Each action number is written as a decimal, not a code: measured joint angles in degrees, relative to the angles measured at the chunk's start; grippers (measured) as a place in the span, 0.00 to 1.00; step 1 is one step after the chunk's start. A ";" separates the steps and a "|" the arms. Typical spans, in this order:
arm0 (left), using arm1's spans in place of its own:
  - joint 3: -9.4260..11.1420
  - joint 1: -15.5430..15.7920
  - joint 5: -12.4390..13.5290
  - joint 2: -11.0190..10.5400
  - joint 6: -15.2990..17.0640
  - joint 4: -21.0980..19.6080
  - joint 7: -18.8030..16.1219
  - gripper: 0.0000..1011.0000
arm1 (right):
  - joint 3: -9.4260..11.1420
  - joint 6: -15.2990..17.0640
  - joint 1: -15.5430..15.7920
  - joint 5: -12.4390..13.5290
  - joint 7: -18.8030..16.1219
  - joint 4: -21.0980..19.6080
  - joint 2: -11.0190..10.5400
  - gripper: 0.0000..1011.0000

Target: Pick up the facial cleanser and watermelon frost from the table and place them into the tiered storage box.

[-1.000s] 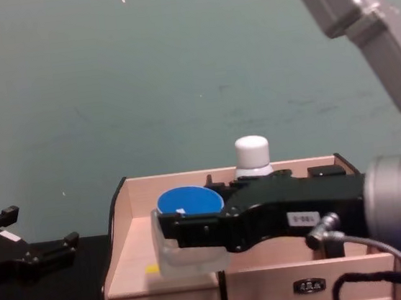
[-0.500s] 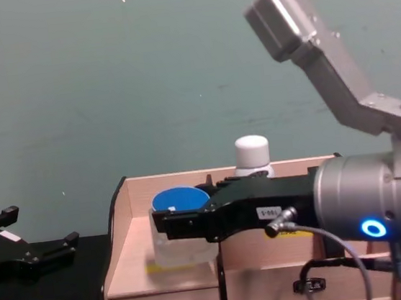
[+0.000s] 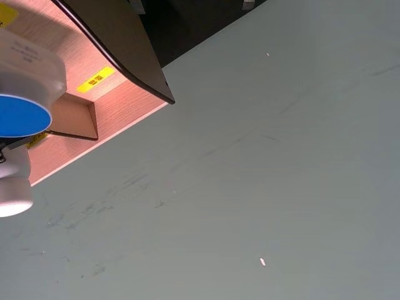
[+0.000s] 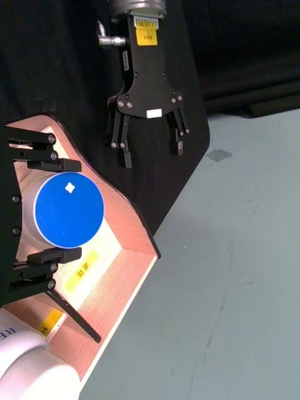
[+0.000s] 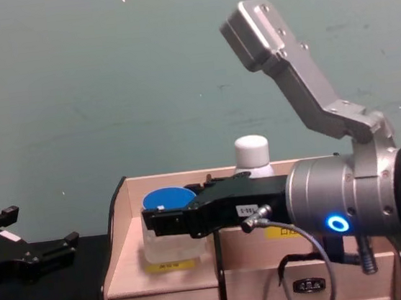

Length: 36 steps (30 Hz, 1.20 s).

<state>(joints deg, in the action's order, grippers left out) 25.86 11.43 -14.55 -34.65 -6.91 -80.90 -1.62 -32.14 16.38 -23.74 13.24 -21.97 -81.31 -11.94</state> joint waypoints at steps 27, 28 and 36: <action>0.00 0.00 0.00 0.00 0.00 0.00 0.00 0.99 | 0.34 0.69 -2.22 -0.68 -0.09 4.45 2.07 0.79; 0.00 0.00 0.00 0.00 0.00 0.00 0.00 0.99 | 0.34 0.68 -2.21 -0.67 -0.09 4.44 2.07 0.80; 0.00 0.00 0.00 0.00 0.00 0.00 0.00 0.99 | 0.75 -1.99 -1.26 -1.32 0.49 2.32 1.56 0.99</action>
<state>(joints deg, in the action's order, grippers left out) 25.86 11.43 -14.55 -34.65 -6.91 -80.90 -1.62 -31.39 14.39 -25.00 11.92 -21.48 -78.99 -10.38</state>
